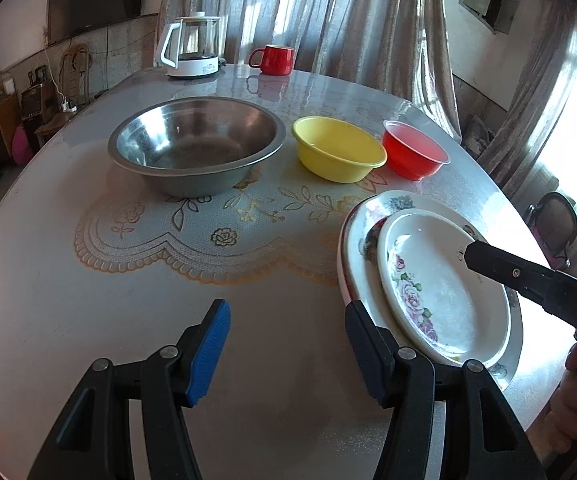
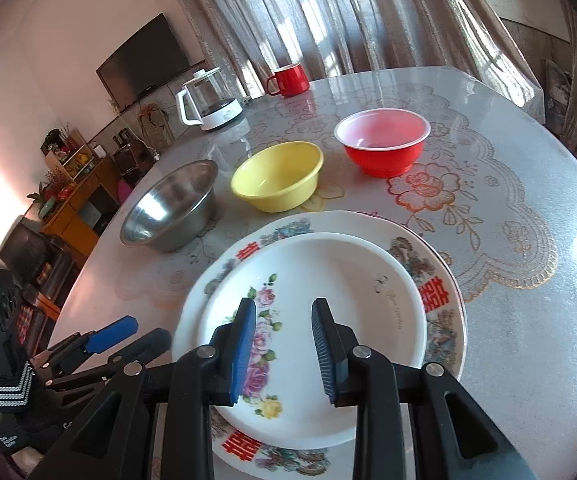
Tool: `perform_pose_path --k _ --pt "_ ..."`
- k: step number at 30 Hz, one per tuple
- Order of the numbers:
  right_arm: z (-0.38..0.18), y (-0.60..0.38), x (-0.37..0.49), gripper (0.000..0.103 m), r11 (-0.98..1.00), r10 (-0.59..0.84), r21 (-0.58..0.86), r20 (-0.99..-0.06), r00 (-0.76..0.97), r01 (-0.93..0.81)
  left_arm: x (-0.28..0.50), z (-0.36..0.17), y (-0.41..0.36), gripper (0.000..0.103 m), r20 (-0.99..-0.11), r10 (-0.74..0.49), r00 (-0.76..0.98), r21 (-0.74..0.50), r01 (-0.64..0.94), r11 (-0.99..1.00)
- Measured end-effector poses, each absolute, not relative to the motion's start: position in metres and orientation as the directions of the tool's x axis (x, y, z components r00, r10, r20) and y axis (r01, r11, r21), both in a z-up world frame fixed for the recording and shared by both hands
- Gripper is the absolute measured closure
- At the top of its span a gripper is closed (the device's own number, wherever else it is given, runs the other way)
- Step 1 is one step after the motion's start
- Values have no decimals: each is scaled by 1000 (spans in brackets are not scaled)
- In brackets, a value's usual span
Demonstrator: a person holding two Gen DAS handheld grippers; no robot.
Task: Organize plates and bowls
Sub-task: 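Open both grippers and withdraw from the plate stack, then move both grippers to the steel bowl rim and grip it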
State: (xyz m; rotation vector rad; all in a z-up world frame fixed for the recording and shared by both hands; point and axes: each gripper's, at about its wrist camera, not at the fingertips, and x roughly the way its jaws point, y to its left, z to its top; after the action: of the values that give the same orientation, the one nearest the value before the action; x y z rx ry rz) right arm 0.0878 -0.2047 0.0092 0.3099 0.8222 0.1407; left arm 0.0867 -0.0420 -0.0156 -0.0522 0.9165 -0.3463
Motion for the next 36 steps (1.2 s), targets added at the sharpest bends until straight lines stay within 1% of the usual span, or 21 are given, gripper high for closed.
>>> perform_pose_path --k 5,14,18,20,25,28,33,36 --pt "7 -186 108 75 928 316 368 -696 644 -58 96 -22 -17 44 -778 -309 546 -225 217 950" --pt "-6 -150 143 75 905 398 407 -713 577 -120 117 -22 35 44 -767 -238 595 -234 86 969" --pt "-8 -135 158 75 898 419 419 -713 562 -137 128 -15 52 44 -750 -224 623 -242 57 969" --pt "-7 -129 169 75 891 433 431 -709 556 -144 135 -10 58 47 -733 -217 645 -244 49 969" --pt "-8 -116 197 75 889 432 440 -713 553 -127 160 0 69 47 -710 -197 676 -243 27 970" --pt "-10 -113 212 75 895 412 435 -722 556 -98 178 1 74 47 -706 -206 677 -269 12 963" --pt "-14 -115 234 74 896 386 442 -729 565 -42 207 -4 75 47 -720 -190 668 -281 -30 959" --pt "-14 -114 243 74 894 382 448 -730 567 -25 219 -8 71 47 -728 -193 658 -277 -25 961"
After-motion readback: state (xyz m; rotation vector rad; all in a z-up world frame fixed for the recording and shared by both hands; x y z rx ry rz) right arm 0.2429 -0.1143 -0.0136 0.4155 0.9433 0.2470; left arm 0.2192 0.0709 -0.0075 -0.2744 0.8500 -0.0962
